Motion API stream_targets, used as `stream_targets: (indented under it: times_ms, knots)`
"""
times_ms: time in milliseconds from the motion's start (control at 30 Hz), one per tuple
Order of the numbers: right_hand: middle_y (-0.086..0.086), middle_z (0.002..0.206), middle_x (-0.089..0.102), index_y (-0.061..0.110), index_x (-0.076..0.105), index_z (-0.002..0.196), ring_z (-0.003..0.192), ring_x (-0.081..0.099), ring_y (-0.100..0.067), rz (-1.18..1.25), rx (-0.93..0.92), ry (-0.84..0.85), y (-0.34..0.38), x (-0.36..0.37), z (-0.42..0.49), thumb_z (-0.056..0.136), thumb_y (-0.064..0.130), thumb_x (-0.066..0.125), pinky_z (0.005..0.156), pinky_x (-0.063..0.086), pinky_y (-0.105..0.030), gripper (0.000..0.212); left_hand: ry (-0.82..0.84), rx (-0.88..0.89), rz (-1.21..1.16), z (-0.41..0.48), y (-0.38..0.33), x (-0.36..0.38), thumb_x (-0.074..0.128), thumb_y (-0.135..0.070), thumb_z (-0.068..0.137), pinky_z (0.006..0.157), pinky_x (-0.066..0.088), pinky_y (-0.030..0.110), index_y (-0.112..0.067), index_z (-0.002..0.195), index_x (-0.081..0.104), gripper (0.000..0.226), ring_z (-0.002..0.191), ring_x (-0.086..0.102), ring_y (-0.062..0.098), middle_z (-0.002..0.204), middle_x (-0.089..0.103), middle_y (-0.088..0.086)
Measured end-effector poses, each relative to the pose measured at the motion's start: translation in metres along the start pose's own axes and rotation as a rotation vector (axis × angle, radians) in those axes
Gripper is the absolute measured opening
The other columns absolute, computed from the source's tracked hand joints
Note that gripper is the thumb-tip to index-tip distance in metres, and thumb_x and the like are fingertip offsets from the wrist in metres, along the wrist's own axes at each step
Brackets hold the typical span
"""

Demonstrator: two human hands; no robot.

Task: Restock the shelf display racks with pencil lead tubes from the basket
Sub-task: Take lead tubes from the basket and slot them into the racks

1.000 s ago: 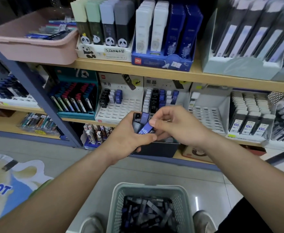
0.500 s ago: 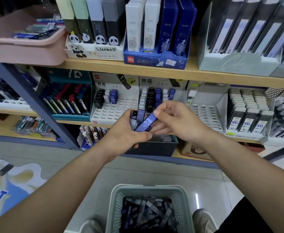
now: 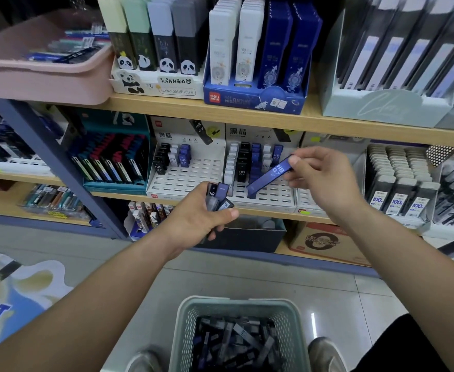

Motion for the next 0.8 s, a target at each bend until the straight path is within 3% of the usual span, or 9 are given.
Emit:
stream_targets:
  times_ms: [200,367,800]
  knots:
    - [0.003,0.082,0.074,0.029,0.065,0.093,0.077,0.073,-0.018,-0.401,-0.147,-0.124,-0.025,-0.027,0.035,0.093,0.024,0.068,0.080,0.059,-0.046,0.006,-0.024,0.002,-0.017,0.006,0.005,-0.004,0.073,-0.019,0.091,0.052,0.049,0.027,-0.025,0.104,0.056,0.022,0.068,0.058,0.015,0.089,0.062,0.007]
    - [0.001,0.090,0.069,0.018,0.070,0.107,0.086,0.066,-0.017,-0.565,-0.206,-0.156,-0.039,-0.025,0.059,0.093,0.023,0.069,0.080,0.052,-0.030,0.016,-0.030,0.004,-0.047,0.009,0.006,-0.005,0.073,-0.018,0.091,0.052,0.048,0.025,-0.022,0.107,0.056,0.023,0.069,0.058,0.016,0.092,0.063,0.005]
    - [-0.007,0.103,0.074,0.014,0.073,0.108,0.095,0.068,-0.023,-0.815,-0.314,0.031,-0.058,0.001,0.084,0.092,0.015,0.068,0.086,0.046,-0.022,0.016,-0.031,0.003,-0.033,0.016,0.001,-0.002,0.074,-0.023,0.090,0.059,0.052,0.023,-0.020,0.115,0.053,0.033,0.067,0.060,0.009,0.091,0.064,0.000]
Point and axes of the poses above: each hand's wrist, its own z-axis towards the middle knuckle, its own x-axis out of the palm, y = z × x, the point moved 3 cm from there along z, towards the middle knuckle
